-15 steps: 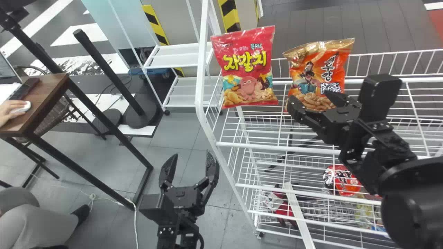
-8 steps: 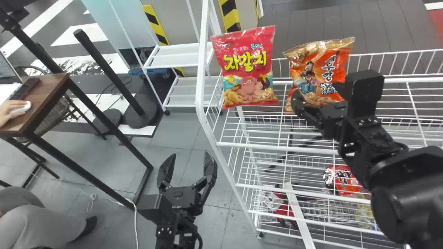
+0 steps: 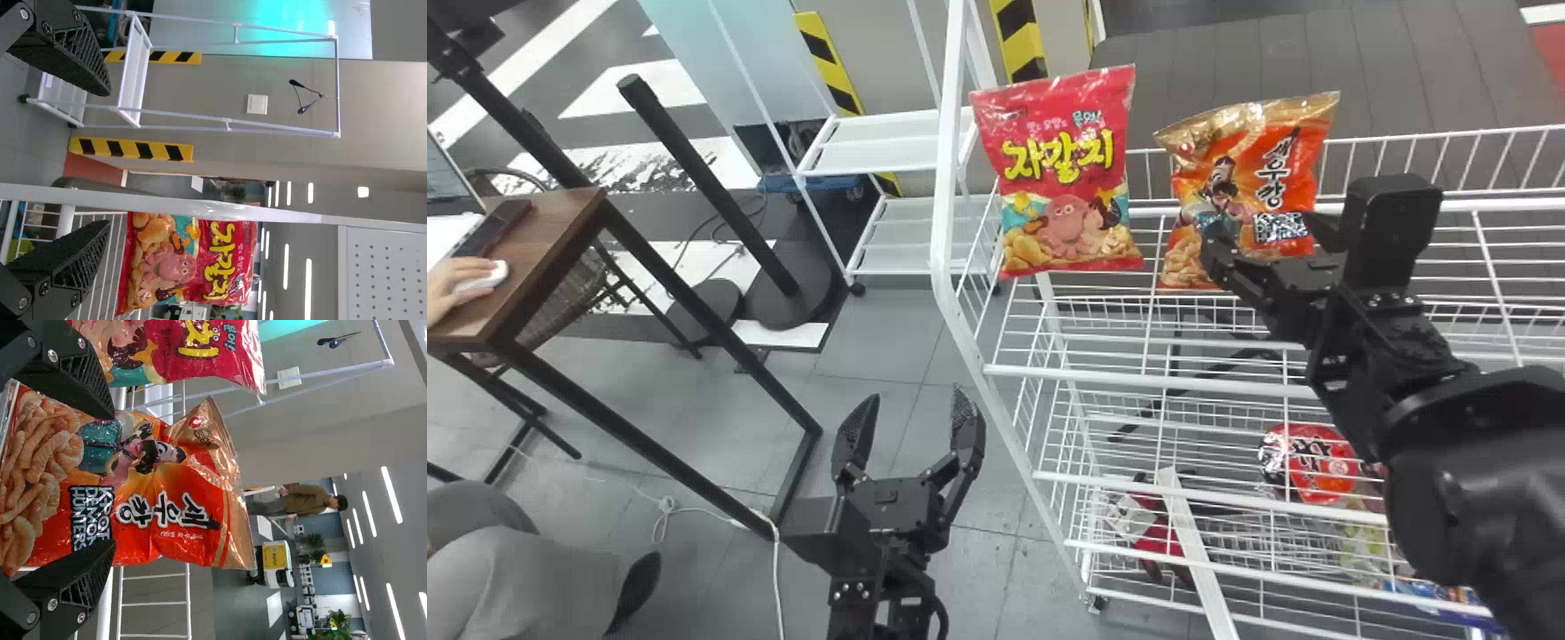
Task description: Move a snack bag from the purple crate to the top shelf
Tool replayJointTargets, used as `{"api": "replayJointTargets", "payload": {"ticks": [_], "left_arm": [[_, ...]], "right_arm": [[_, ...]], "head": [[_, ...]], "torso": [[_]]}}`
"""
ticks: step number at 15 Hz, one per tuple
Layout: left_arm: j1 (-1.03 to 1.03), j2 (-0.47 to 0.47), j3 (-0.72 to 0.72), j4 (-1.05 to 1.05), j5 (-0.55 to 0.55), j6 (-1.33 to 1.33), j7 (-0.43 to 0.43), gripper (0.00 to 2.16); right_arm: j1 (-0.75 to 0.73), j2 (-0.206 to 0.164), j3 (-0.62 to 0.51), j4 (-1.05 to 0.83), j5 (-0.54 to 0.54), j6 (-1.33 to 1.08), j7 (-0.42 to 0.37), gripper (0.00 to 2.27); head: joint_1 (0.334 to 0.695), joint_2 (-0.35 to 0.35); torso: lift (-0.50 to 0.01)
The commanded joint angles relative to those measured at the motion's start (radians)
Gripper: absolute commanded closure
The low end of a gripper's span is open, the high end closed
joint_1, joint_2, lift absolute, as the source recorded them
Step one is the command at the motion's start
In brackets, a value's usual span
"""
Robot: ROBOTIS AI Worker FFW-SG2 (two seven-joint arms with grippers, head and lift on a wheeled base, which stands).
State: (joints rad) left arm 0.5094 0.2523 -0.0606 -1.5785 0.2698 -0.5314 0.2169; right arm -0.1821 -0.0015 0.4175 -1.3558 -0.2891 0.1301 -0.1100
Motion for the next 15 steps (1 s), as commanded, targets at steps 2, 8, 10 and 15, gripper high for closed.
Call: {"api": "replayJointTargets", "payload": {"ticks": [2,8,10,15], "left_arm": [[0.000,-0.001,-0.001,0.002,0.000,0.000,-0.001,0.14],[0.000,0.001,-0.001,0.005,0.000,-0.003,0.001,0.14],[0.000,0.001,-0.001,0.005,0.000,-0.006,0.001,0.14],[-0.002,0.002,-0.001,0.009,0.003,-0.015,0.001,0.14]], "right_arm": [[-0.002,0.002,0.006,0.003,0.002,0.047,-0.025,0.18],[-0.065,0.002,0.017,0.093,0.013,0.069,-0.042,0.18],[-0.088,0.002,0.029,0.130,0.010,0.066,-0.042,0.18],[-0.140,0.002,0.066,0.196,0.019,0.047,-0.040,0.18]], "head": [[0.695,0.340],[0.695,0.334],[0.695,0.331],[0.695,0.335]], "torso": [[-0.001],[0.000],[0.000],[0.000]]}}
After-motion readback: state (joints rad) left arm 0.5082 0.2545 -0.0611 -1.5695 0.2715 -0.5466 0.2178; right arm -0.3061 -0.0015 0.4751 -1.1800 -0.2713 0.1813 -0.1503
